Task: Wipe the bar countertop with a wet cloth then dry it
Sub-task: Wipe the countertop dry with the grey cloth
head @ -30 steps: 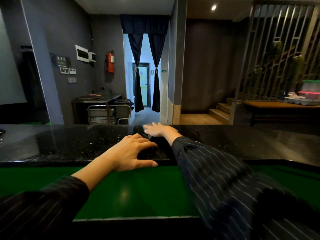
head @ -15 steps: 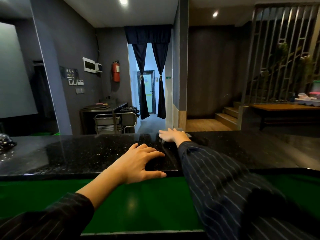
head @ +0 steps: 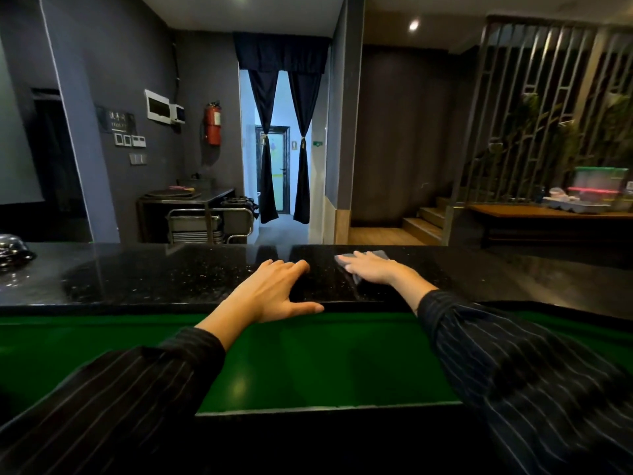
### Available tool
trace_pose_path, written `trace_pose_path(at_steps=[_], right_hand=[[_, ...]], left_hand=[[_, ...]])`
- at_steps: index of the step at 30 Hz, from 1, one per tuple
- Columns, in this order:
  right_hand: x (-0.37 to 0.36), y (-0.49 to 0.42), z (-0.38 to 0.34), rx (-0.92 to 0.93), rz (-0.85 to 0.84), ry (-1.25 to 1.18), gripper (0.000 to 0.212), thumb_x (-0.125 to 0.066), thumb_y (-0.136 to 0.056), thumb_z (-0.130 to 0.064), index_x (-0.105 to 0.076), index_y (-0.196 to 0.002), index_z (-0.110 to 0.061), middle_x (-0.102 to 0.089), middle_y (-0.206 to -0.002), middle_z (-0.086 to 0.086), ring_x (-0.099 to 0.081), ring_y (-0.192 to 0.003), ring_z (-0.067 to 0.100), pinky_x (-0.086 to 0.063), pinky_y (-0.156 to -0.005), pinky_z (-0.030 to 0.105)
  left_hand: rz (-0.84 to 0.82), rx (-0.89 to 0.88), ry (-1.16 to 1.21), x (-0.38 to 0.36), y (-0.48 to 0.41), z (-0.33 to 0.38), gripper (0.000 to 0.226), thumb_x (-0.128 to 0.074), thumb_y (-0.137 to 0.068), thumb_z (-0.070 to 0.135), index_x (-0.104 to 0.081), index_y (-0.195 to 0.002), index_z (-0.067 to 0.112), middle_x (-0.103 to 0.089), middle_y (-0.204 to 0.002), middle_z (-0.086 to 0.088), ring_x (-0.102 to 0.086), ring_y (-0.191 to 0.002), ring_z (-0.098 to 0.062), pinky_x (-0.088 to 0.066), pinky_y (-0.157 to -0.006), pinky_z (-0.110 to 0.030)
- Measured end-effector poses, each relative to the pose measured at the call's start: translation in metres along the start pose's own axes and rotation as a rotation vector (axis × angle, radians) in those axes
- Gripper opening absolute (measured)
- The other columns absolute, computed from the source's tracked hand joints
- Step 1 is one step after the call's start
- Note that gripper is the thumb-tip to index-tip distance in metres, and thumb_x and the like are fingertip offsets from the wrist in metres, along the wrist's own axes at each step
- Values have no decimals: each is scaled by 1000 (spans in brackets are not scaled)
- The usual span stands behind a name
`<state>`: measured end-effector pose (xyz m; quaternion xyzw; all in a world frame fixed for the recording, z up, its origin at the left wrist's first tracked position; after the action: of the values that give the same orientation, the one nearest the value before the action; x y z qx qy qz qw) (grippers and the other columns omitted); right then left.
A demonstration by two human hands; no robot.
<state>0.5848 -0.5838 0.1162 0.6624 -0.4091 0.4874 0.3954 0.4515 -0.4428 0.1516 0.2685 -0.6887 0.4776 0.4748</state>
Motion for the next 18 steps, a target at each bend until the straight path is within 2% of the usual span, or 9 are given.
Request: trace_pose_path(at_steps=[2, 4, 8, 11, 13, 15, 18], right_hand=[[2, 12, 8, -111, 48, -2, 49, -21, -103, -44, -14, -151, -42, -3, -164, -5, 1, -151, 23, 3, -117, 54], [2, 20, 5, -189, 80, -23, 50, -20, -103, -43, -14, -152, -39, -3, -164, -4, 1, -151, 23, 2, -118, 52], [-9, 30, -48, -183, 110, 28, 51, -20, -100, -47, -18, -151, -42, -9, -164, -3, -6, -151, 25, -5, -117, 54], [-25, 40, -102, -78, 108, 116, 50, -22, -101, -45, -21, -150, -39, -11, -163, -2, -8, -150, 25, -10, -115, 59], [-28, 52, -113, -49, 100, 119, 49, -20, -102, -44, -22, -150, -39, -10, -164, -2, -7, -151, 25, -9, -116, 60], [-24, 62, -103, -70, 108, 61, 49, -21, -101, -45, -21, -150, -43, -11, -163, -3, -8, -150, 24, -8, -116, 57], [-19, 71, -76, -203, 120, -43, 60, -25, -97, -51, -17, -154, -31, -9, -164, -3, -7, -151, 22, -6, -118, 50]], left_hand=[[11, 8, -9, 0, -1, -3, 80, -38, -70, 84, -56, -105, 16, -64, -97, -2, -58, -88, -21, -44, -83, -36], [38, 1, 0, 2, -4, -3, 78, -39, -68, 86, -58, -94, 15, -63, -90, -1, -58, -82, -20, -45, -81, -37], [60, -42, 8, 5, -4, -2, 67, -44, -68, 83, -54, -79, 17, -59, -77, 2, -59, -75, -22, -41, -69, -36], [83, -67, 74, 12, -1, 3, 66, -52, -69, 76, -63, -95, 17, -69, -86, 0, -64, -79, -20, -49, -73, -37], [81, -105, 61, 16, 8, 4, 65, -53, -70, 74, -63, -103, 18, -71, -93, -1, -65, -86, -20, -50, -80, -39], [33, -182, -15, 16, 24, -5, 72, -48, -70, 77, -60, -113, 20, -69, -107, -1, -62, -101, -20, -42, -95, -43], [14, -194, -101, 28, 61, -63, 90, -38, -68, 85, -52, -128, 20, -57, -130, 1, -51, -121, -18, -29, -109, -48]])
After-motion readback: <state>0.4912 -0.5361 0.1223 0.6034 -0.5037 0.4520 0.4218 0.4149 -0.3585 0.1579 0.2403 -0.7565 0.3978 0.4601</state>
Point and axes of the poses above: each hand's wrist, its own y-axis away from the middle knuckle, its own x-axis out of the back of the hand, z = x × y, the point moved 10 cm from there along -y, towards the middle knuckle
